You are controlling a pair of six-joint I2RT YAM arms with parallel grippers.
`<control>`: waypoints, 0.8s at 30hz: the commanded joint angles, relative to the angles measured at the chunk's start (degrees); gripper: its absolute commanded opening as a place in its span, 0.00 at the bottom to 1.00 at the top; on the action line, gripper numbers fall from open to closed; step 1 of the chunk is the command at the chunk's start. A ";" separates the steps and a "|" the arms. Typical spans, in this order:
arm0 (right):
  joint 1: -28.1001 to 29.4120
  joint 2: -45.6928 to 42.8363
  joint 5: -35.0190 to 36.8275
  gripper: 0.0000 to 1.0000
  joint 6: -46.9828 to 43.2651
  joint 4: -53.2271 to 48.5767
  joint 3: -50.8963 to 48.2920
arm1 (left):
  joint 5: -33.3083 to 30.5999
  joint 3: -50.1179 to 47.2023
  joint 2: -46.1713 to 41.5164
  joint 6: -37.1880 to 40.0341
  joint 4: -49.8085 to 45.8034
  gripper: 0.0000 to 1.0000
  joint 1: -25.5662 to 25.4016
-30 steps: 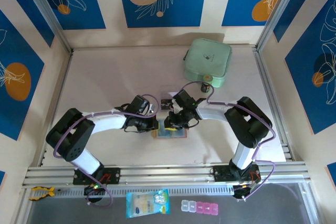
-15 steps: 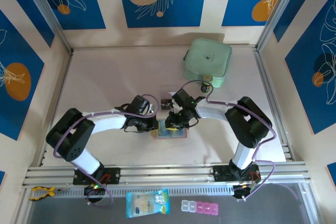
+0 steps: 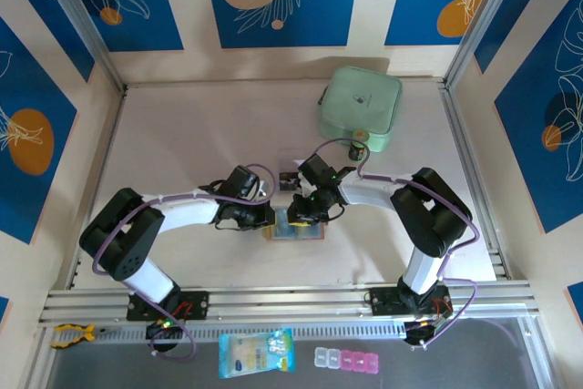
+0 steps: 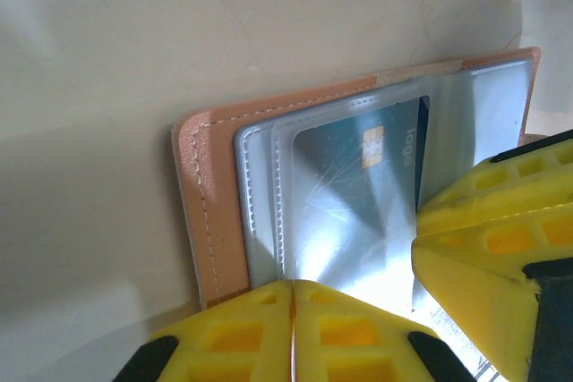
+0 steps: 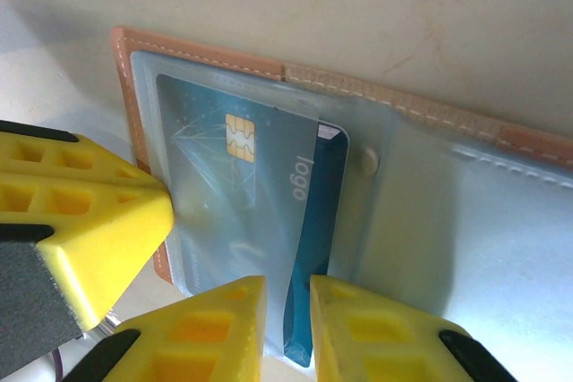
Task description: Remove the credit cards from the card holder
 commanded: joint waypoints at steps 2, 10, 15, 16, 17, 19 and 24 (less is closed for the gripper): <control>0.34 0.67 0.82 0.21 -0.87 -2.49 0.91 | -1.41 0.36 -0.21 1.11 -2.84 0.05 0.56; 0.36 0.08 -0.32 0.21 -0.58 -1.78 0.93 | -0.83 0.18 1.35 1.07 -2.30 0.00 0.58; 0.27 0.16 -3.25 0.22 0.51 1.56 0.34 | -0.83 0.27 1.52 1.17 -2.38 0.00 0.55; 0.25 0.33 -3.69 0.22 0.70 2.06 0.19 | -0.83 0.27 1.54 1.11 -2.39 0.00 0.60; 0.25 0.52 -3.89 0.22 0.79 2.42 0.14 | -0.84 0.27 1.60 1.11 -2.39 0.00 0.54; 0.21 1.12 -4.09 0.22 0.89 2.63 0.03 | -0.75 0.36 1.68 1.19 -2.39 0.00 0.57; 0.07 2.08 -3.05 0.22 0.76 1.78 -0.07 | -0.74 0.36 1.55 1.29 -2.64 0.00 0.52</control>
